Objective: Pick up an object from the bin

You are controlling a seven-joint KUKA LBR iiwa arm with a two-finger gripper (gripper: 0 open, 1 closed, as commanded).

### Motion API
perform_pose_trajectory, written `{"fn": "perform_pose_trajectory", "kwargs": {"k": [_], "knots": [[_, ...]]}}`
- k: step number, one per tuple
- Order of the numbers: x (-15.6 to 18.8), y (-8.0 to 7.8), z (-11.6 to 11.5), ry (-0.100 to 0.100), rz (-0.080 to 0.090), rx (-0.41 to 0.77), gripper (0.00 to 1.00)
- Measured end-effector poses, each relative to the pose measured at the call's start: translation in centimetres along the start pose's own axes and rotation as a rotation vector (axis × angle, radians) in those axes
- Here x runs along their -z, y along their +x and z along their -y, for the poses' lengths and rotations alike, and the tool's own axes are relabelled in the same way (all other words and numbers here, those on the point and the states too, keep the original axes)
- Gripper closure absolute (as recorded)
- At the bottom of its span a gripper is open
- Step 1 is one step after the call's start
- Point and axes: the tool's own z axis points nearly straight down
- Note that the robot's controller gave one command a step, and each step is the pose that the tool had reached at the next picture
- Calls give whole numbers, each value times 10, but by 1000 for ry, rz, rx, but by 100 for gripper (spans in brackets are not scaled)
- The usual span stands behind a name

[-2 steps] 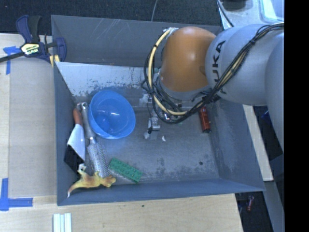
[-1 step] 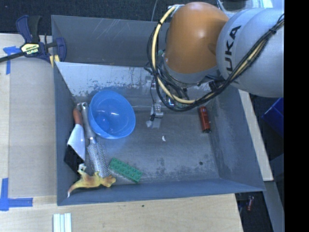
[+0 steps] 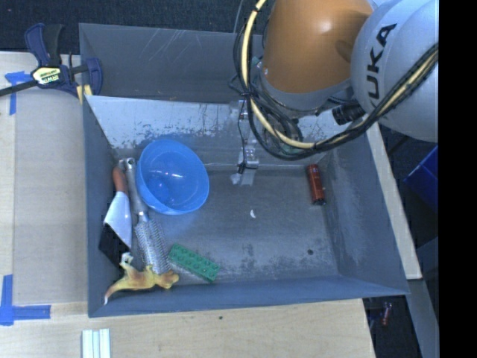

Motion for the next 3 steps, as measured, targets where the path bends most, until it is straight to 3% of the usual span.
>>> {"fn": "perform_pose_trajectory", "kwargs": {"k": [1,2,3], "knots": [[17,15,-37,-2,6,-27,100],[16,15,-37,-2,6,-27,100],[-21,-9,-76,-5,13,-76,100]]}}
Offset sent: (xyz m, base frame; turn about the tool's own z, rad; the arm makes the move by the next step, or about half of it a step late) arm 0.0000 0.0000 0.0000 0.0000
